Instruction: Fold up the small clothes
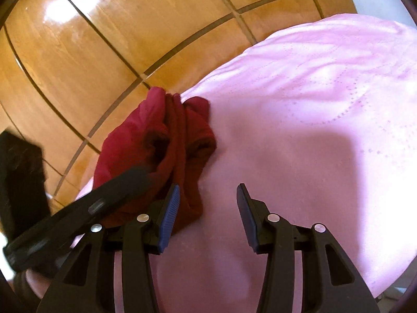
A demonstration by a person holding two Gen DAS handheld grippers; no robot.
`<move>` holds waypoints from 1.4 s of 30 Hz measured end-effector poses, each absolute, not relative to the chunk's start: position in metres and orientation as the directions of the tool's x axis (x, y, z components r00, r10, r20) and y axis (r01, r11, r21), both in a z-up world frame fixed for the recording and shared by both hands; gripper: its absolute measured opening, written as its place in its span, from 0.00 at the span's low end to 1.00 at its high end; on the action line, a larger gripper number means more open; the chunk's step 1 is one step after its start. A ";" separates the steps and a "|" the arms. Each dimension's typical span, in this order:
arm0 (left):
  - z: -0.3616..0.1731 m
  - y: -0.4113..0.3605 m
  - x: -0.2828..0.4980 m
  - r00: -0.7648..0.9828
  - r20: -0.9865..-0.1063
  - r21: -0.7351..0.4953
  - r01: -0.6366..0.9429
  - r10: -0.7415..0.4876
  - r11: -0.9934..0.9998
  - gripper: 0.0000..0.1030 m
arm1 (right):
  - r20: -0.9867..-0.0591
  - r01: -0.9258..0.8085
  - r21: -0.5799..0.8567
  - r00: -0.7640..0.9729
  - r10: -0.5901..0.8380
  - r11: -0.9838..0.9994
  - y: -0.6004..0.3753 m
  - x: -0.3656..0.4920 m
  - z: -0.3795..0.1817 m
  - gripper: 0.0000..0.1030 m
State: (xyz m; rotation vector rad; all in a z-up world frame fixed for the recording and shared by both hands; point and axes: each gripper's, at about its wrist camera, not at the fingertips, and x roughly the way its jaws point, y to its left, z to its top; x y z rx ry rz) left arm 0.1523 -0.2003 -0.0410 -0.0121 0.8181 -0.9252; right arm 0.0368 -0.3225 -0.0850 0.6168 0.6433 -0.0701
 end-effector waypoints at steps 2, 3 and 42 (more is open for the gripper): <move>-0.037 -0.177 0.144 0.357 -0.588 -0.377 0.673 -0.726 0.636 0.71 | -0.570 0.260 0.519 0.815 0.103 0.814 -0.327 0.034 -0.081 0.50; -0.034 -0.159 0.140 0.393 -0.562 -0.391 0.648 -0.728 0.653 0.71 | -0.570 0.267 0.511 0.817 0.089 0.817 -0.328 0.033 -0.078 0.50; -0.044 -0.086 0.171 0.679 -0.608 -0.172 0.394 -0.412 0.903 0.85 | -0.536 0.034 0.234 0.838 0.099 0.972 -0.266 0.078 -0.002 0.49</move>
